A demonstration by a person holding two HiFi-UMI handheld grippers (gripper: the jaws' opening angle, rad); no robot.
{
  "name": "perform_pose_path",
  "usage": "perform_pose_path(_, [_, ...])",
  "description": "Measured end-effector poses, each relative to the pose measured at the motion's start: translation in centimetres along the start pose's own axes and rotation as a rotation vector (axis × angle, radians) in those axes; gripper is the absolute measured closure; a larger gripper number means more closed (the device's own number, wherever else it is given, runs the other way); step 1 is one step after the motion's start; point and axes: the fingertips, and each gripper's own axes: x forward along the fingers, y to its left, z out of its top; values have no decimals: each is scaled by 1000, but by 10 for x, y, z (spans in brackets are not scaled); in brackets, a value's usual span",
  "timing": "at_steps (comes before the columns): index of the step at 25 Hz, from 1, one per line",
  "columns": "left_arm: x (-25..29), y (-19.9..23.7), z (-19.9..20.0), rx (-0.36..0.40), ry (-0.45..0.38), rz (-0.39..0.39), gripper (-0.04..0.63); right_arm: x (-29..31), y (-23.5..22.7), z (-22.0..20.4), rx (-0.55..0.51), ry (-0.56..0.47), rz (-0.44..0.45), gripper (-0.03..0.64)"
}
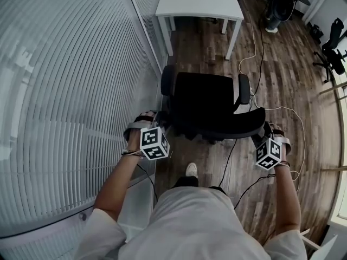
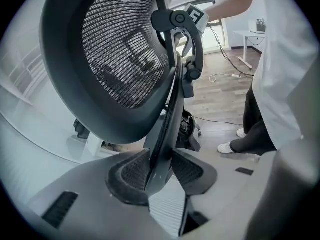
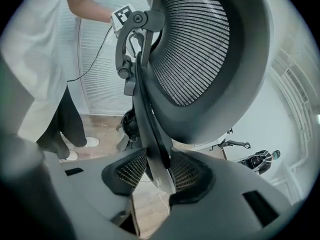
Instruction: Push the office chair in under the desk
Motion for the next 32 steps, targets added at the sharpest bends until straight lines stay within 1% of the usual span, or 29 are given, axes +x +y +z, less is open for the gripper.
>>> perform_pose_path(6, [2,11,0,5,21,4,436,3,-8,3,3,17,-6,459])
perform_pose_path(16, [17,35,-2,-11,50,5,436,18,-27,7,15,43,-20,457])
perform_pose_path(22, [29,51,-4,-31,64,6,436,30,-41,9,17,45,-25,456])
perform_pose_path(28, [36,65,0,-37,83,10,436,40,-58,8,17,41,-31,454])
perform_pose_path(32, [47,77,-4,-39,97,10,436,50,-71,9,17,36,-37,453])
